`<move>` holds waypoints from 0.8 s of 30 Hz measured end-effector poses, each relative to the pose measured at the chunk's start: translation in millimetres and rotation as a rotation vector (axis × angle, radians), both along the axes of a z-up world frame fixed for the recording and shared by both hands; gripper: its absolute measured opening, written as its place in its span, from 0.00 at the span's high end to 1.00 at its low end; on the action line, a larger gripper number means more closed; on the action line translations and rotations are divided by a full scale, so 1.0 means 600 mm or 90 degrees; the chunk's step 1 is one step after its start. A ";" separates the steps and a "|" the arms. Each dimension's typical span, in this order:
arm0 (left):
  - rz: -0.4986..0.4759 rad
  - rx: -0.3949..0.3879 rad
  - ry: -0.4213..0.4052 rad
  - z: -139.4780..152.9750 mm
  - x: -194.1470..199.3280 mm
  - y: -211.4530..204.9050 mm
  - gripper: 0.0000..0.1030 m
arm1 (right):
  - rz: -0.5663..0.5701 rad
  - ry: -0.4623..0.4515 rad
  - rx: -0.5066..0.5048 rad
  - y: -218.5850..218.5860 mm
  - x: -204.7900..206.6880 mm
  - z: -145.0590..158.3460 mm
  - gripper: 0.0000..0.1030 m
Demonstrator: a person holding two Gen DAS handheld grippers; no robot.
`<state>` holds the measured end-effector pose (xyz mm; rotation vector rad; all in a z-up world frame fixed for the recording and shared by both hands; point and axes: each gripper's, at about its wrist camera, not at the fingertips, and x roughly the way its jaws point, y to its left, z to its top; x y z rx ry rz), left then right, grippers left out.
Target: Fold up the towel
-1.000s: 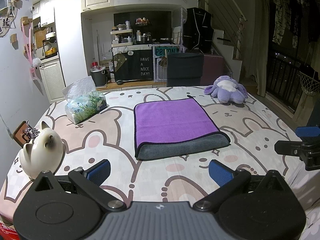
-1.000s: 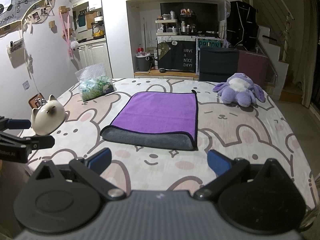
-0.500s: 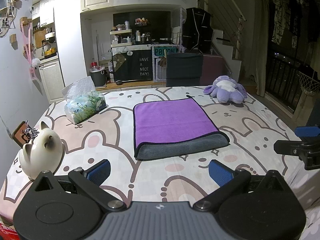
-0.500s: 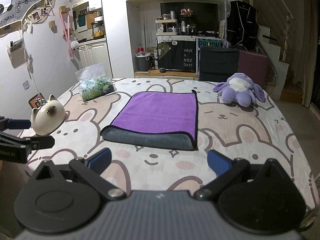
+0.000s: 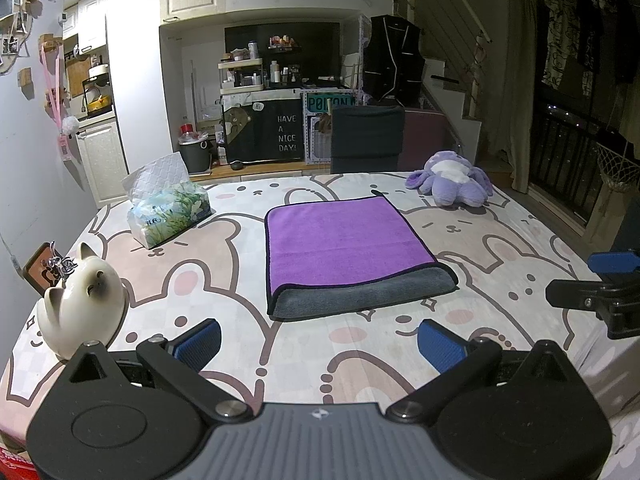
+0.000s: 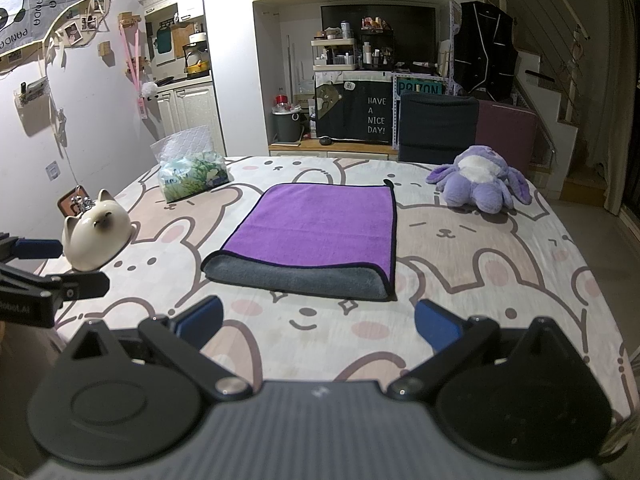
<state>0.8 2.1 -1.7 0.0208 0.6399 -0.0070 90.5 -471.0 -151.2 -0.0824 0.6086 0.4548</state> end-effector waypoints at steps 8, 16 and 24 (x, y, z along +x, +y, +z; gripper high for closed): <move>0.000 0.000 0.000 0.000 0.000 0.000 0.00 | 0.000 0.000 0.000 0.000 0.000 0.000 0.00; 0.000 0.000 0.000 0.000 0.000 0.000 0.00 | 0.001 0.000 0.000 0.000 0.000 0.000 0.00; -0.001 -0.002 0.000 -0.002 0.002 -0.001 0.00 | 0.005 0.005 0.006 -0.002 0.005 -0.001 0.00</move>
